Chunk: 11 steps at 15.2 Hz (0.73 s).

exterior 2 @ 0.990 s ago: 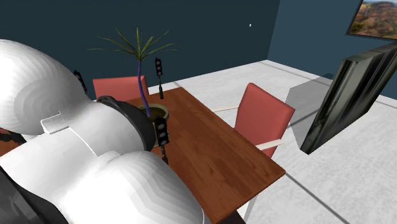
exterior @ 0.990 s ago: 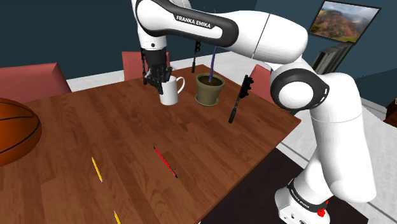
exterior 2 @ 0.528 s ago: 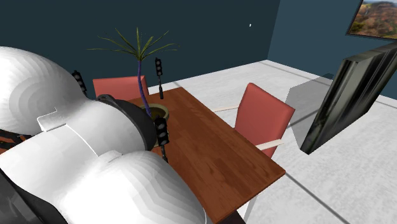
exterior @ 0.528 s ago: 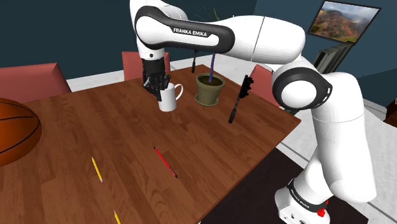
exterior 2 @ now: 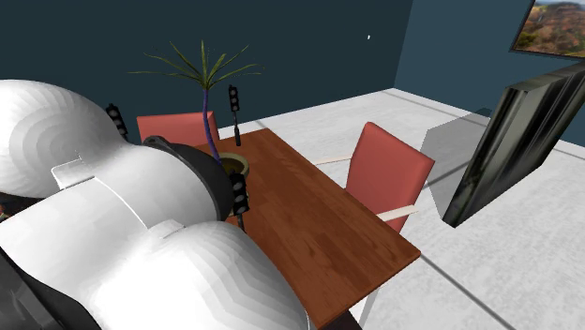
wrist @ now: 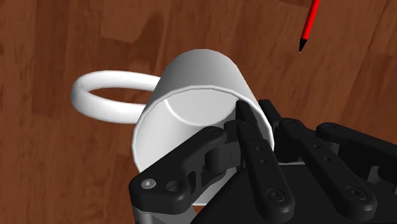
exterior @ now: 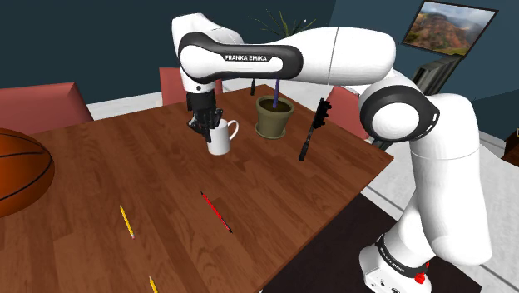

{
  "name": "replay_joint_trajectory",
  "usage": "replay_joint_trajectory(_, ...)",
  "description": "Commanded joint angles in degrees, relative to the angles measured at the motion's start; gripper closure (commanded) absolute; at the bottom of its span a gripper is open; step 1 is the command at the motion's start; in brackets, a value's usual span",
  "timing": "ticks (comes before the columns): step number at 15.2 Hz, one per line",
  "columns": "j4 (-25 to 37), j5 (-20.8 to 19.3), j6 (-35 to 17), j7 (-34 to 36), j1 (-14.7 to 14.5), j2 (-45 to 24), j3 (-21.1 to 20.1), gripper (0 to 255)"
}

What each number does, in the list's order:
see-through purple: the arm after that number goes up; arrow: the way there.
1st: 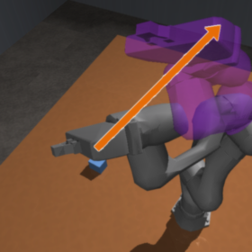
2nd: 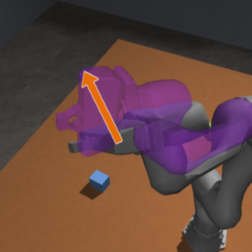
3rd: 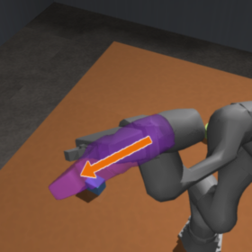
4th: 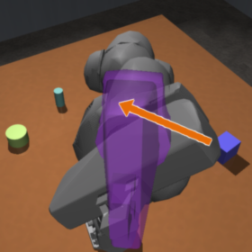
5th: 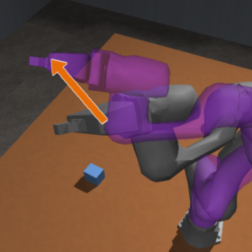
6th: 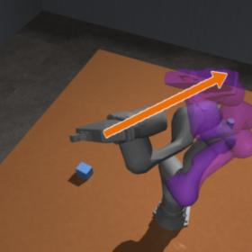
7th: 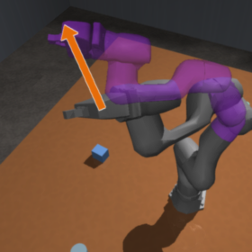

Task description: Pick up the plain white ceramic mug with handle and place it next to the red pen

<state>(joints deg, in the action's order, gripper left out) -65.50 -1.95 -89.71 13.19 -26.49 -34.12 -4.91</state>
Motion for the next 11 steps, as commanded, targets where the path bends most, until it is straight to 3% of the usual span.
replay_joint_trajectory(1, -1.6, 0.0, -1.7, 0.0, 0.0, -0.1, 0.0, 255)
replay_joint_trajectory(11, -8.3, -0.1, -9.0, 0.1, 0.2, -0.7, 0.1, 255)
